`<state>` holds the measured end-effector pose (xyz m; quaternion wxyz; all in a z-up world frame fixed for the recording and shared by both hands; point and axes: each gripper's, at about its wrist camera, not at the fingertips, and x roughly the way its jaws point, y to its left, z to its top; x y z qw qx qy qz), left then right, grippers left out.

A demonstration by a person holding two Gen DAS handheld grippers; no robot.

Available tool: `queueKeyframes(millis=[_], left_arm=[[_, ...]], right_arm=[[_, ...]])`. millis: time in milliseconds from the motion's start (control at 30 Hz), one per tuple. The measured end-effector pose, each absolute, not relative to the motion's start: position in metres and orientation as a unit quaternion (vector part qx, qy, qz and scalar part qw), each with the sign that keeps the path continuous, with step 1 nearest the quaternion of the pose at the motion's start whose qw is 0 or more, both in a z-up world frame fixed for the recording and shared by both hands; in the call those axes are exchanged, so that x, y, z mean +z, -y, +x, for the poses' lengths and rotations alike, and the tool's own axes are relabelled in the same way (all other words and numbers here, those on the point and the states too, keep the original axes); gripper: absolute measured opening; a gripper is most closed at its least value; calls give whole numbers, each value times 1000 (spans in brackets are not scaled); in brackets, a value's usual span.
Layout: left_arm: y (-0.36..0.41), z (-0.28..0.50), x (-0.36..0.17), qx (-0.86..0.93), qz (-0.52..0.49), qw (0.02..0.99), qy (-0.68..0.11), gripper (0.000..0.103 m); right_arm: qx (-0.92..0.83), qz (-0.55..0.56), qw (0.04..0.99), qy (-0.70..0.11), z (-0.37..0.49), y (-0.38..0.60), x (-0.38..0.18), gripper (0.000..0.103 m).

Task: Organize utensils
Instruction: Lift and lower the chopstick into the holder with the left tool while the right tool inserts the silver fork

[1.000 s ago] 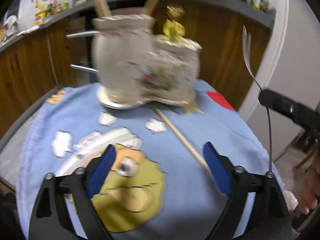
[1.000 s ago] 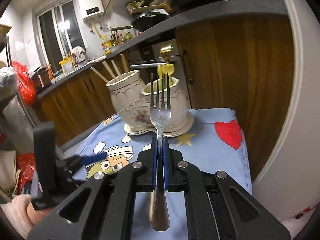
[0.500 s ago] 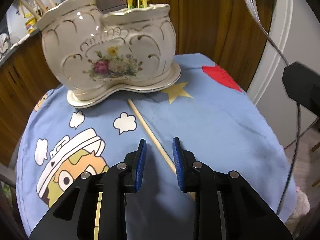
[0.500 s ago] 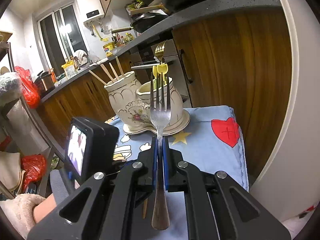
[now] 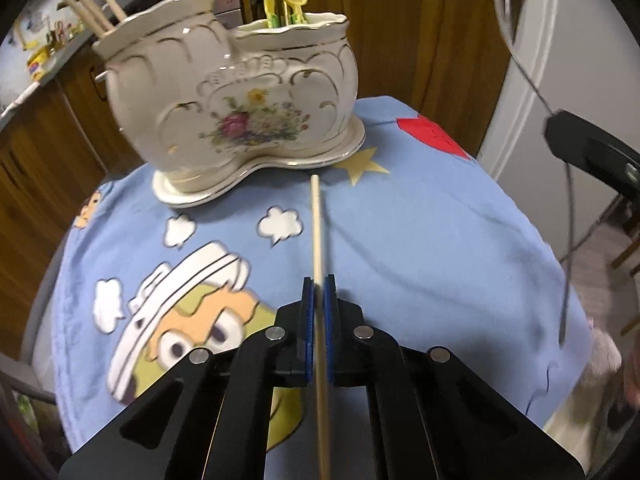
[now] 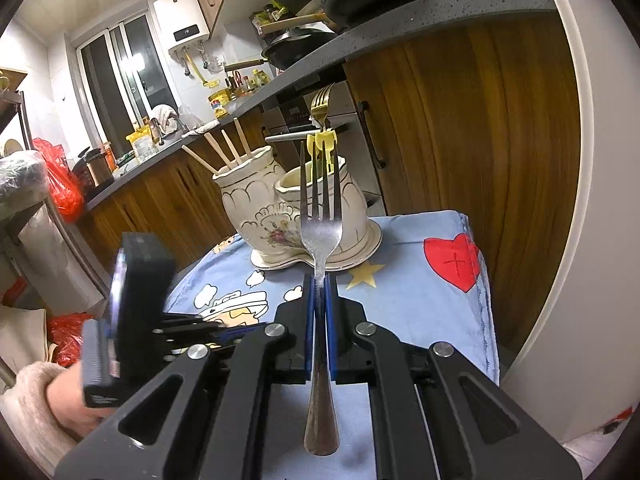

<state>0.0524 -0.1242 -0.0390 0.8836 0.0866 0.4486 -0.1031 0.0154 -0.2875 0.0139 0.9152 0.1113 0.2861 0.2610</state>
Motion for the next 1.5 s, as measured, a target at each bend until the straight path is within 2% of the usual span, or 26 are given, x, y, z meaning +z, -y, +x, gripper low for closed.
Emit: queueKeyframes(millis=[367,467,567,633,667,800,1000,1367,1500], left_arm=[[106,35,-44,-122,90,862,-484,6],[108,41,-47,-117,90,863,-483,14],[105,41,-47,-117,84,865,-480,15],[106,38,-48,-117,92,870,-469,12],[108,37,-49,-117,102,873,-462,5],[103,32,-50,-130,102,880,-445,5],[87,15,-28,-177,83,908,-370,5],[42,17,51,-173,-7,976,-133,5],[30,35,75,-158,-46,984,-73,5]], right_arm=[[268,104,912,-293,17,276,11,5],[269,101,911,-295,19,274,10,5],[272,101,911,-293,19,273,9,5],[277,106,911,-285,18,274,10,5],[279,106,912,-281,17,273,10,5],[276,96,920,-262,14,270,14,5],[253,79,939,-222,11,268,27,5],[240,81,954,-159,50,249,73,5],[246,90,956,-133,67,241,85,5]])
